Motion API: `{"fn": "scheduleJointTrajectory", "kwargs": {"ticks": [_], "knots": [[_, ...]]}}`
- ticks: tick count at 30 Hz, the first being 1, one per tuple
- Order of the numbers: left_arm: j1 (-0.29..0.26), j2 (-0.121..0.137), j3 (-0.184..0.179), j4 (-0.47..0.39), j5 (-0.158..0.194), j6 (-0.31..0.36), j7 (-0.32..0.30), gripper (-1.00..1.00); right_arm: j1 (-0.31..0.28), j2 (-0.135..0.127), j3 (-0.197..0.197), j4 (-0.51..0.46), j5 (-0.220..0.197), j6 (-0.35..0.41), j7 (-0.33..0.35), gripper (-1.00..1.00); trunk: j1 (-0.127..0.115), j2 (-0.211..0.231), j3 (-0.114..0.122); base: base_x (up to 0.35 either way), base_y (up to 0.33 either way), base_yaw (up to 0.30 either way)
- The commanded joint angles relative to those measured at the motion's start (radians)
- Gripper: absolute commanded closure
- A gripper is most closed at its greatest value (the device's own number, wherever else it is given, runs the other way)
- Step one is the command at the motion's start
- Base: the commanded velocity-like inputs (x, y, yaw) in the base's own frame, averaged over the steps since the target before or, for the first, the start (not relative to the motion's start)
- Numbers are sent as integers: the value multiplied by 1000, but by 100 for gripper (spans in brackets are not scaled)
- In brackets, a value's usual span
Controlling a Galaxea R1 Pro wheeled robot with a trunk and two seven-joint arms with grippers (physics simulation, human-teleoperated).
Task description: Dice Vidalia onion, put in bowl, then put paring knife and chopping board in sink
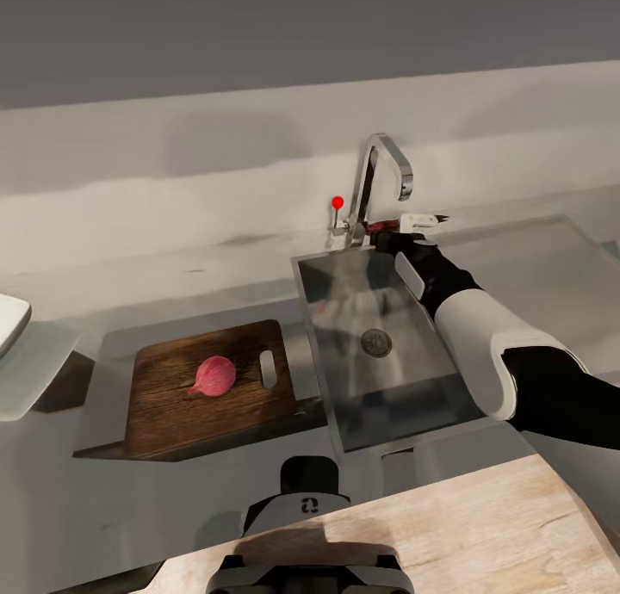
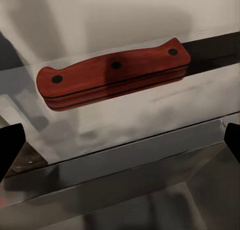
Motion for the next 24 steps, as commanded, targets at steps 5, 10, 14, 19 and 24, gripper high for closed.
{"fn": "scheduleJointTrajectory", "kwargs": {"ticks": [5,10,14,19,24], "knots": [[-1,-1,-8,5,7,-7,1,-100,0,-1,4,-1,-8,5,-6,-100,1,-2,-1,0,0,0],[-1,-1,-8,4,7,-6,1,-100,0,-3,4,-1,-8,4,-3,-100,1,-2,-1,0,0,0],[-1,-1,-8,4,7,-6,1,-100,0,-5,4,-1,-7,3,0,-100,1,-2,-1,0,0,0],[-1,-2,-8,4,7,-5,1,-100,0,-6,4,-1,-7,3,0,-100,1,-2,-1,0,0,0],[-1,-2,-8,4,7,-5,0,-100,0,-5,4,-1,-7,3,0,-100,1,-2,-1,42,0,0]]}}
